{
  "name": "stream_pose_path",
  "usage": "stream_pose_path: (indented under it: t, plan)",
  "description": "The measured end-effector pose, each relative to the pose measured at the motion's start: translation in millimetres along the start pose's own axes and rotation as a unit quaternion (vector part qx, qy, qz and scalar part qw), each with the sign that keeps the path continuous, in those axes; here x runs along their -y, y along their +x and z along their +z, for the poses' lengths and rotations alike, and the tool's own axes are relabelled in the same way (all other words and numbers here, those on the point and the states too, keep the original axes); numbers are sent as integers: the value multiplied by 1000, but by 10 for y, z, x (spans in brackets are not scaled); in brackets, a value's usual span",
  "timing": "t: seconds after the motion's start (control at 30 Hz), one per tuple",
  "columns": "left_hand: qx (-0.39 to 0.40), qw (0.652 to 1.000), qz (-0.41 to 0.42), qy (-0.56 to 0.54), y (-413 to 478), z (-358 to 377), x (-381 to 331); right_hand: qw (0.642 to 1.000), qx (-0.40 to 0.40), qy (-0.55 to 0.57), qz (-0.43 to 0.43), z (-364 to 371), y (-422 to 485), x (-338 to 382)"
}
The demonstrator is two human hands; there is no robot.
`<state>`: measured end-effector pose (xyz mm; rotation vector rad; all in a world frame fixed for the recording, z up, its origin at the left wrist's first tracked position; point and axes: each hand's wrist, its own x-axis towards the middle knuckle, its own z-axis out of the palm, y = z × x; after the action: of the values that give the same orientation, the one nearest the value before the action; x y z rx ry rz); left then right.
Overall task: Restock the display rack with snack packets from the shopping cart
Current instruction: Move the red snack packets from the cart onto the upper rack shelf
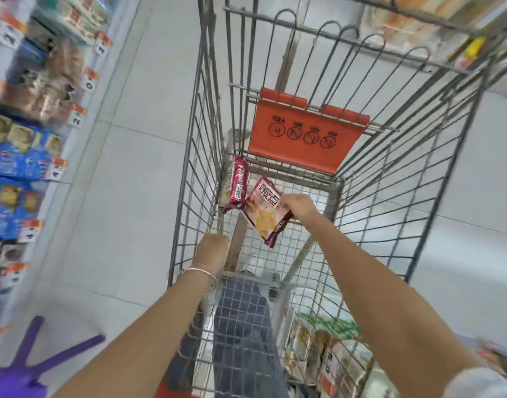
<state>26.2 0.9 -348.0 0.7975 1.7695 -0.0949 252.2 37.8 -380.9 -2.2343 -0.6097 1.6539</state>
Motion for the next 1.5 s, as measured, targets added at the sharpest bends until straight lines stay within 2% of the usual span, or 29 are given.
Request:
stream_pose_path:
  t: [0.07,0.17,0.27,0.33,0.43,0.53,0.6,0.77,0.9,1.03,1.2,1.33,1.43,1.5]
  plan:
    - [-3,999,33,-9,-81,16,-39,994,96,24,42,-286,-155,-71]
    - [95,994,59,-3,-250,89,-109,960,267,-15,85,-483,-294,-148]
    - [166,984,49,-53,-418,139,-150,930,355,0,92,-455,-344,-146]
    - [162,984,37,-60,-464,156,-123,925,368,23,95,-397,-373,-136]
    - [124,983,5,-135,-451,168,-14,947,304,49,90,-318,-283,-174]
    - [63,981,-23,-184,-379,156,180,987,119,86,71,-214,-37,-209]
    - [30,977,-36,-207,-342,153,276,991,28,111,74,-129,147,-246]
    - [-7,971,-36,-235,-244,148,367,983,33,109,141,286,517,-341]
    - [-8,980,-27,-198,-164,129,453,978,40,145,145,663,659,-343]
    - [-16,986,-41,-164,-188,152,485,971,6,187,149,792,755,-356]
    - [-28,992,-33,-115,-256,218,429,958,32,250,138,634,701,-392]
    - [-34,995,-11,-96,-273,212,367,946,-7,317,58,277,445,-460]
    - [-18,995,-12,-97,-329,169,265,924,-34,377,50,-17,70,-511]
    - [-10,995,-14,-101,-381,110,223,918,-18,394,44,-152,-168,-544]
